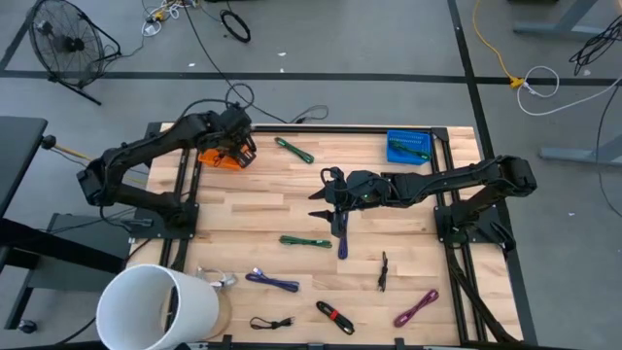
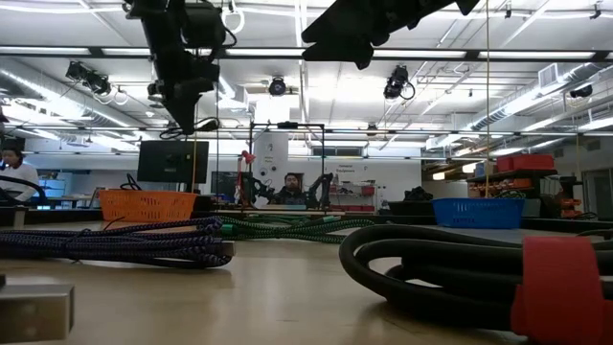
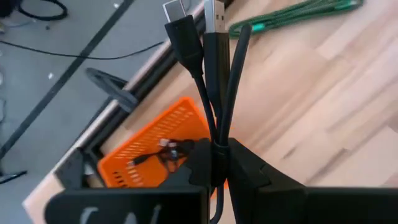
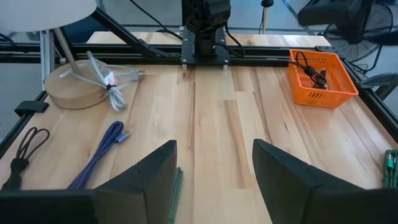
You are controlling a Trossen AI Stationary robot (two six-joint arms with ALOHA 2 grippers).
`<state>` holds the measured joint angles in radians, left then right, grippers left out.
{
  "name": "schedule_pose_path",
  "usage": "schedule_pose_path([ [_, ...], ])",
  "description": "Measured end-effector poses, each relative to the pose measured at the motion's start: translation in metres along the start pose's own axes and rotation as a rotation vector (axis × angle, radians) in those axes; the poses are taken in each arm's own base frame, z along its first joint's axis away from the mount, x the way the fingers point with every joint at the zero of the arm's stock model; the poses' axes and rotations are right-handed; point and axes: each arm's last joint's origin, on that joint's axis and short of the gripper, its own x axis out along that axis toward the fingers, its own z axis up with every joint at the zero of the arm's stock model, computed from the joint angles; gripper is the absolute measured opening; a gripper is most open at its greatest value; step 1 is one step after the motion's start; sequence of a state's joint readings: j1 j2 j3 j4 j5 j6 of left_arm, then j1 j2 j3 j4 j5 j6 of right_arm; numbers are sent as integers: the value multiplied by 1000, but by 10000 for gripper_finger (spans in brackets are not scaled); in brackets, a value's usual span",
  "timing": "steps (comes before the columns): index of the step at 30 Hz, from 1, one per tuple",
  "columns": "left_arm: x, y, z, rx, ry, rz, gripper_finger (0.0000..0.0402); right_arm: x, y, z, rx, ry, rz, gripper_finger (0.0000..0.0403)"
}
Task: Pick & Place USB Port
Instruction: Put the black charger cable into the orange bin
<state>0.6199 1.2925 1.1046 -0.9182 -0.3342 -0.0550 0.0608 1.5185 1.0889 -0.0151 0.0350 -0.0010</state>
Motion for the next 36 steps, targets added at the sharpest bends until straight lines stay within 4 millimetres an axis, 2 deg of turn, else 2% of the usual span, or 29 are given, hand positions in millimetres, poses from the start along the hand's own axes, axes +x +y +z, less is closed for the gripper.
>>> schedule_pose_path([
  [10,23,-9,-12,-59,211,284,27,0,0,0,7,3,1,212],
  [23,69,-39,-10,-15,292,451,27,0,0,0,9,2,1,212],
  [27,84,-46,-13,26,318,548,27,0,0,0,9,2,2,212],
  [36,112,-57,-22,94,402,610,27,0,0,0,11,3,2,212],
])
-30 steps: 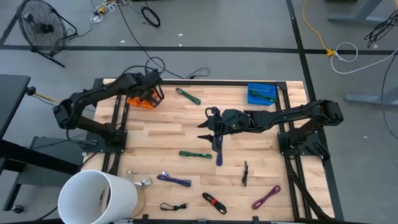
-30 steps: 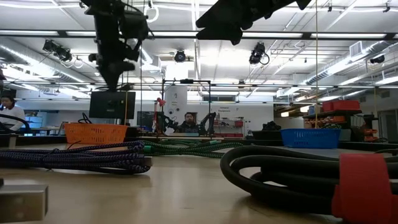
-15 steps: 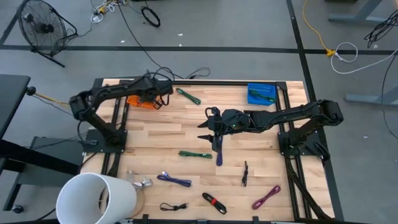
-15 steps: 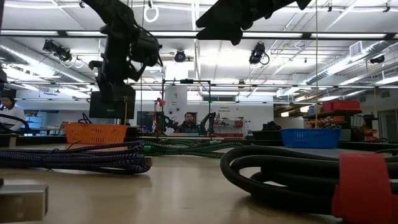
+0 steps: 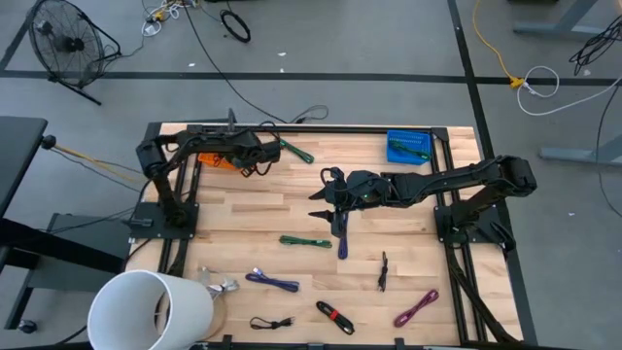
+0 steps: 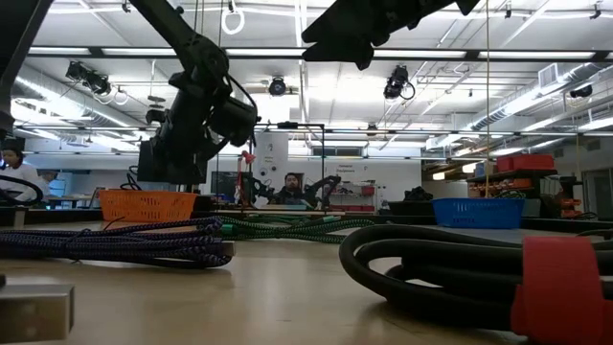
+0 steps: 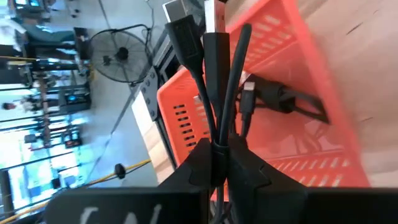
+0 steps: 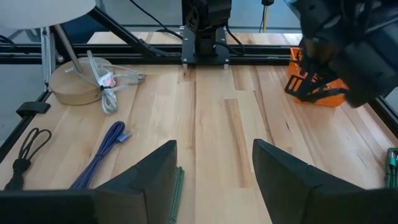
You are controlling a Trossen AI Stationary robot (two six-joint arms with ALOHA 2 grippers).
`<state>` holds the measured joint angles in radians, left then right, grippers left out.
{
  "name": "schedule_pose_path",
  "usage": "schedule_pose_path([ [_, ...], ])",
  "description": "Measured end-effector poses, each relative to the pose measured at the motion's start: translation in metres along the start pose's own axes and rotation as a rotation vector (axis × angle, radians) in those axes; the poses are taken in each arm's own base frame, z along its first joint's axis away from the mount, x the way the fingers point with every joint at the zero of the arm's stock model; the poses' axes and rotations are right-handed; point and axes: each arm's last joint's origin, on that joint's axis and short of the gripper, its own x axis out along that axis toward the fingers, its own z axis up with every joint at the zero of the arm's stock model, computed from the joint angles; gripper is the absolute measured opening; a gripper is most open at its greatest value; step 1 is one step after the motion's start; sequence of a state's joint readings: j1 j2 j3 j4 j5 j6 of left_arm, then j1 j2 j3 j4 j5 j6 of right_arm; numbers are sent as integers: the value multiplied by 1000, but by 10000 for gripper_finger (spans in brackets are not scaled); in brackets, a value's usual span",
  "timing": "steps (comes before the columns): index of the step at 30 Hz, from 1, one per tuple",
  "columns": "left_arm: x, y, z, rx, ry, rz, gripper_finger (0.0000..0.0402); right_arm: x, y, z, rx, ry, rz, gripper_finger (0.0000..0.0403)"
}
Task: Pick & Place USB Port
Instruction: Put the black charger cable into the orange bin
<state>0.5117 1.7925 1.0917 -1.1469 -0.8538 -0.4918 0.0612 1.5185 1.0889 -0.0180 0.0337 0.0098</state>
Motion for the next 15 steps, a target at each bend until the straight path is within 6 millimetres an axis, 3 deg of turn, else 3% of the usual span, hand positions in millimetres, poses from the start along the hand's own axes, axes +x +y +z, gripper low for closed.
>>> schedule_pose_path([
  [6,13,-4,-11,30,39,27,35,0,0,0,0,0,0,212],
  [15,21,-5,-14,22,27,63,147,0,0,0,0,0,0,212],
])
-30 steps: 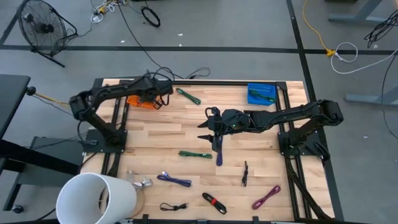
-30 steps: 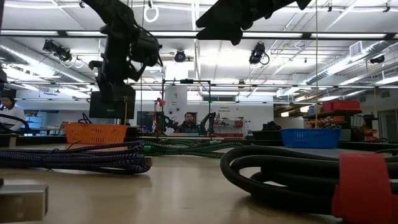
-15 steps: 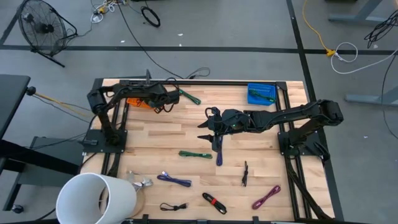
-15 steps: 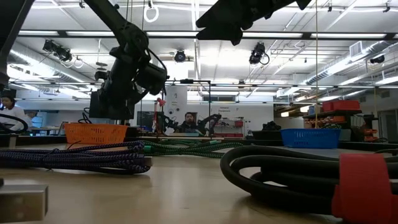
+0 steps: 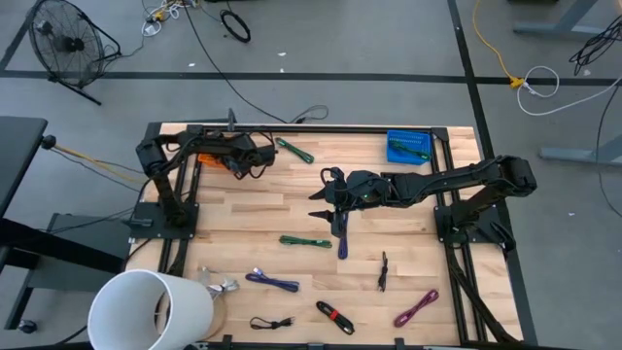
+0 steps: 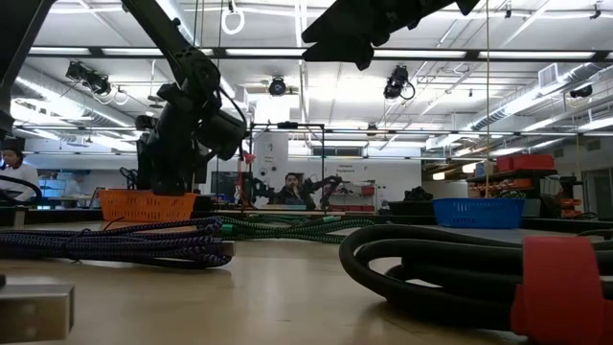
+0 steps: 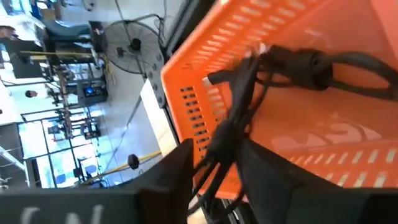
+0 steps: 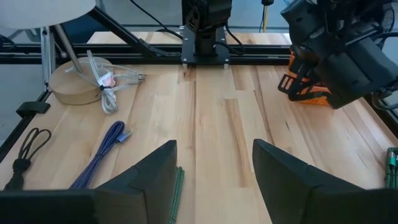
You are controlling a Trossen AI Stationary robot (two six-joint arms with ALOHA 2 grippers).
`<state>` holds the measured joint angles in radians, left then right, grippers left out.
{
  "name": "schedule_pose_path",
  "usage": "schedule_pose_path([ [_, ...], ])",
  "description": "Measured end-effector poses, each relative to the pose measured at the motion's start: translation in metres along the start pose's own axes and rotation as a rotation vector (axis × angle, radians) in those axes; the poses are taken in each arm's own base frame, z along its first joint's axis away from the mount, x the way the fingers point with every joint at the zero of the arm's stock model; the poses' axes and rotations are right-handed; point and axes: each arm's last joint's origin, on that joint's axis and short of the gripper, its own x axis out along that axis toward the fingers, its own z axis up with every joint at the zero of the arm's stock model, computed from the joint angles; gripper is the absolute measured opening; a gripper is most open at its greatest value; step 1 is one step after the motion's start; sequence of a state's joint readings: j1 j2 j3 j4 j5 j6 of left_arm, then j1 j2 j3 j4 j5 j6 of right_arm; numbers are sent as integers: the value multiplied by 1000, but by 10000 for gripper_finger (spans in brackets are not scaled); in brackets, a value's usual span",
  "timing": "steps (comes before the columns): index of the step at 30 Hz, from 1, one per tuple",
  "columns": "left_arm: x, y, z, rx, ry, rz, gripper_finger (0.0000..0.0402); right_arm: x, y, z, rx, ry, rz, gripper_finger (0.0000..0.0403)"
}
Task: Pick & Place USB Port
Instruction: Put the black charger cable into the orange bin, then put the green charger cable into the blue bin
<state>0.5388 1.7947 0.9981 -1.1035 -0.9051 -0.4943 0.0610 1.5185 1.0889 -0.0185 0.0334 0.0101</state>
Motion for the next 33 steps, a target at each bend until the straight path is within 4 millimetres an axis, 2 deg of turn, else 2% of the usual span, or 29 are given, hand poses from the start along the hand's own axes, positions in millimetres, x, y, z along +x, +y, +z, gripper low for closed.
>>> schedule_pose_path([
  [6,0,0,2,-10,-20,10,189,0,0,0,0,0,0,212],
  [12,-5,-1,2,44,-36,8,197,0,0,0,-1,0,0,212],
  [21,-53,-16,20,166,-261,-62,191,0,0,0,-1,-1,-2,212],
  [24,-69,-26,30,182,-385,-170,191,0,0,0,-1,-2,-1,212],
  [30,-95,-43,53,209,-655,-567,190,0,0,0,-1,0,0,212],
  [33,-99,-40,62,148,-733,-601,190,0,0,0,0,0,13,212],
])
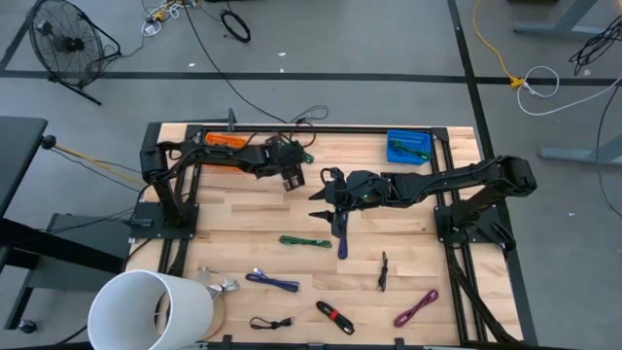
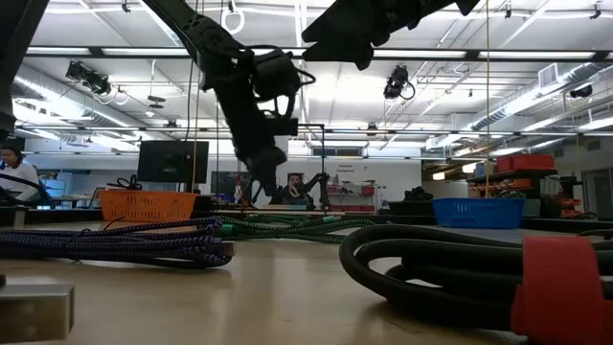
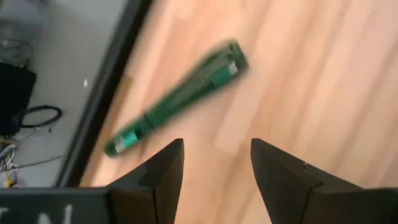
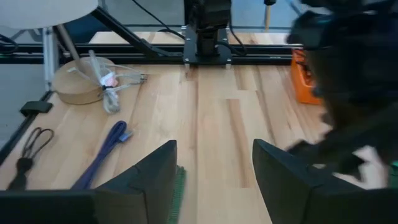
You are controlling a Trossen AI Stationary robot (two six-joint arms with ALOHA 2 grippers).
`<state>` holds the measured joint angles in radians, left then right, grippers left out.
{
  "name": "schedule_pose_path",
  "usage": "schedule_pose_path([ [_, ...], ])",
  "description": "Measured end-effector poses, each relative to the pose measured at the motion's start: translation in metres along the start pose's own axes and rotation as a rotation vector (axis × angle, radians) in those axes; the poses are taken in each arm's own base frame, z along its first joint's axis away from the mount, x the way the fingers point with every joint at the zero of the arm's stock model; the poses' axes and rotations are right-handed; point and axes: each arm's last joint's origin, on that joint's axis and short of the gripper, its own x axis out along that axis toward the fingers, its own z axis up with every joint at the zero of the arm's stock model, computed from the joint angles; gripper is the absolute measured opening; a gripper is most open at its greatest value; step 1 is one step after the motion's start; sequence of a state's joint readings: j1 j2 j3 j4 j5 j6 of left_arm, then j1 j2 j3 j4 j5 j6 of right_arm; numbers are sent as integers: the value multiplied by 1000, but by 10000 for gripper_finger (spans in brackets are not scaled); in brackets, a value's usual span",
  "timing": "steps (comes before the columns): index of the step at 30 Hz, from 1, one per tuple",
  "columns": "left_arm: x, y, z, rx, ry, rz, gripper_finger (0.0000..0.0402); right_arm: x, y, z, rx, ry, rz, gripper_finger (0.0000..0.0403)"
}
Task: Pick & Place USB Port
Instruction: Put the green charger cable into the blue bin
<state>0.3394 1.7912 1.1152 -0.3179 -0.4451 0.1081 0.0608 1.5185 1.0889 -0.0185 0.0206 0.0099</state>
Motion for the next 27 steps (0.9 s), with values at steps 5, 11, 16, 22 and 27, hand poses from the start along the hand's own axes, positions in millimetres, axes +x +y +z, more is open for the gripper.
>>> schedule_pose_path([
  [5,9,18,6,-254,-71,-131,190,0,2,0,17,1,51,212],
  [11,18,39,2,-734,-17,-289,190,0,2,0,18,1,61,212],
  [16,26,51,-1,-966,5,-231,190,0,2,1,18,-5,64,212],
  [22,44,55,-8,-1094,42,-218,190,0,2,1,18,-10,64,212],
  [27,61,49,-10,-1118,43,-232,190,0,2,1,18,-12,63,212],
])
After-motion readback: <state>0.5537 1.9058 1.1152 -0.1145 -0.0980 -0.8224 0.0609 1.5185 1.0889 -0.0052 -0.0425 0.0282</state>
